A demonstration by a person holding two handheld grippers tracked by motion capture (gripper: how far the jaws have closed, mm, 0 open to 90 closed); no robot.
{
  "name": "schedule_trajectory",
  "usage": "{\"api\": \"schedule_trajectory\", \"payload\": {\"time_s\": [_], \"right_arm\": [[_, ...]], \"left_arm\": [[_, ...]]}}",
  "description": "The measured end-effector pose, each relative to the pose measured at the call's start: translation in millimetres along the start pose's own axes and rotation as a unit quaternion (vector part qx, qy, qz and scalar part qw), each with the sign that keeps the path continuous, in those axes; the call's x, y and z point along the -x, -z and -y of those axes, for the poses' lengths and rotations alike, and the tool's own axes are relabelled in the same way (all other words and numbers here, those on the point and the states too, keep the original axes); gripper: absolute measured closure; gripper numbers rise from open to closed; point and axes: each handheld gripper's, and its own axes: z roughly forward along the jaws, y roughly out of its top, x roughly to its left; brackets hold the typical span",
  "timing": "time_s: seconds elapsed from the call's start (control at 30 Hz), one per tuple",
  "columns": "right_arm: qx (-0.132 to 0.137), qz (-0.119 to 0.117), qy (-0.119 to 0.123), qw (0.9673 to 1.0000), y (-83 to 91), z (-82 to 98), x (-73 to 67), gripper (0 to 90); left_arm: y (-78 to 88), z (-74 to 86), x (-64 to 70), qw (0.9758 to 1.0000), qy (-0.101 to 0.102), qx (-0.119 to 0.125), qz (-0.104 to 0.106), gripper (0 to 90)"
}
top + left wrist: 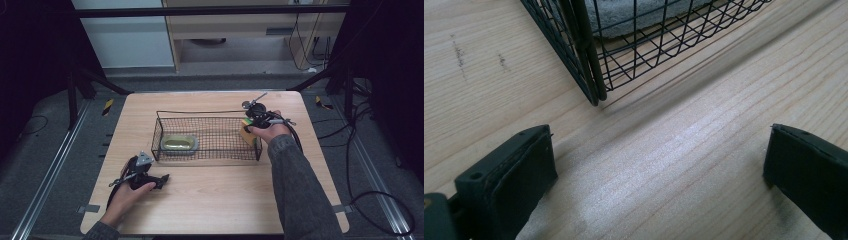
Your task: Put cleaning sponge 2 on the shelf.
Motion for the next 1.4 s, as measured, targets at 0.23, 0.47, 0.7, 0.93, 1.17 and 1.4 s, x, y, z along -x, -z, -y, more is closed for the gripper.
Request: {"api": "schedule_trajectory", "payload": {"time_s": [0.23,0.47,0.7,0.93,1.17,1.4], "right_arm": [[-0.002,-0.001,0.0,1.0,-3.0,1.3,-0.1,63.7],[-0.001,-0.002,-0.002,1.0,-4.0,0.8,-0.5,63.2],[-0.004,-0.002,-0.003,1.0,-5.4,0.2,-2.2,58.2],[-0.004,-0.002,-0.001,1.0,-1.1,2.0,-5.1,54.6],[0.004,-0.006,0.002,1.0,11.3,4.3,-10.5,57.8],[0.01,-0.023,0.004,0.9997,15.7,-0.2,-25.5,59.2]], "left_arm": [[0.0,0.0,-0.1,1.0,-0.001,0.0,0.0,0.0],[0.0,0.0,0.0,1.0,0.0,0.0,0.0,0.0],[0.0,0.0,0.0,1.0,0.0,0.0,0.0,0.0],[0.0,0.0,-0.1,1.0,0.0,0.0,0.0,0.0],[0.1,-0.1,-0.3,1.0,-0.002,0.0,0.0,0.0],[0.0,0.0,0.0,1.0,0.0,0.0,-0.001,0.0]]}}
